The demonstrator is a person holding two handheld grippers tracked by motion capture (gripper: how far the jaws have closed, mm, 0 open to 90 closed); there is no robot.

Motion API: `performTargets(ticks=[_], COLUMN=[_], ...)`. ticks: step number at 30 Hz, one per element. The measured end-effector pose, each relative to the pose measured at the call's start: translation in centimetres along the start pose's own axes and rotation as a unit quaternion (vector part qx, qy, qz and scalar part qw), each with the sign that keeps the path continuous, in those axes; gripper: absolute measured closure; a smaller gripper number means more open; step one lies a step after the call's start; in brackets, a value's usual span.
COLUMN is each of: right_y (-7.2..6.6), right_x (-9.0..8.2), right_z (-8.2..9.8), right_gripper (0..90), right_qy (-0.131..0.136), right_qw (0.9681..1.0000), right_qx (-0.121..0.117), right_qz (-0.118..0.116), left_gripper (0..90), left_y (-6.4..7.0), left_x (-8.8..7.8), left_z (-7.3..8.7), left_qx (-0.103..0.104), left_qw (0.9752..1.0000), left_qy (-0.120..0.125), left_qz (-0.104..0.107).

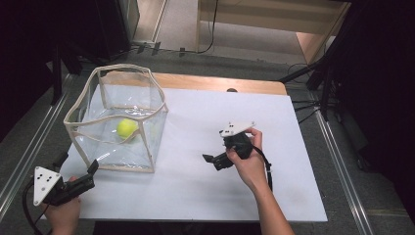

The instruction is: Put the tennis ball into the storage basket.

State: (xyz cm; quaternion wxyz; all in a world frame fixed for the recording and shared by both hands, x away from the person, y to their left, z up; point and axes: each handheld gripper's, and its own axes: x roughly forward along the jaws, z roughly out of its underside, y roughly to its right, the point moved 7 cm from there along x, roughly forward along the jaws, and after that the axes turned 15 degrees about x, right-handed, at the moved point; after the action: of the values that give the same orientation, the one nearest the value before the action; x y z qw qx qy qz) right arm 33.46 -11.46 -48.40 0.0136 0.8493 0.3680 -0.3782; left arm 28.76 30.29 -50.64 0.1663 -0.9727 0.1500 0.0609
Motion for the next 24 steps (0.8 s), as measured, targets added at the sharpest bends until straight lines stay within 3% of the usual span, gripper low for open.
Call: performTargets(ticks=[24], right_y=[3.9], right_x=[-2.9], right_z=[6.0], right_gripper=[0.0], right_qy=[0.033], right_qw=[0.9980], right_qx=[0.046], right_qz=[0.028], left_gripper=[6.8], left_y=[0.1], left_x=[0.0], left_z=[0.0], left_qx=[0.007], left_qw=[1.0000], left_qy=[0.000], left_qz=[0.000])
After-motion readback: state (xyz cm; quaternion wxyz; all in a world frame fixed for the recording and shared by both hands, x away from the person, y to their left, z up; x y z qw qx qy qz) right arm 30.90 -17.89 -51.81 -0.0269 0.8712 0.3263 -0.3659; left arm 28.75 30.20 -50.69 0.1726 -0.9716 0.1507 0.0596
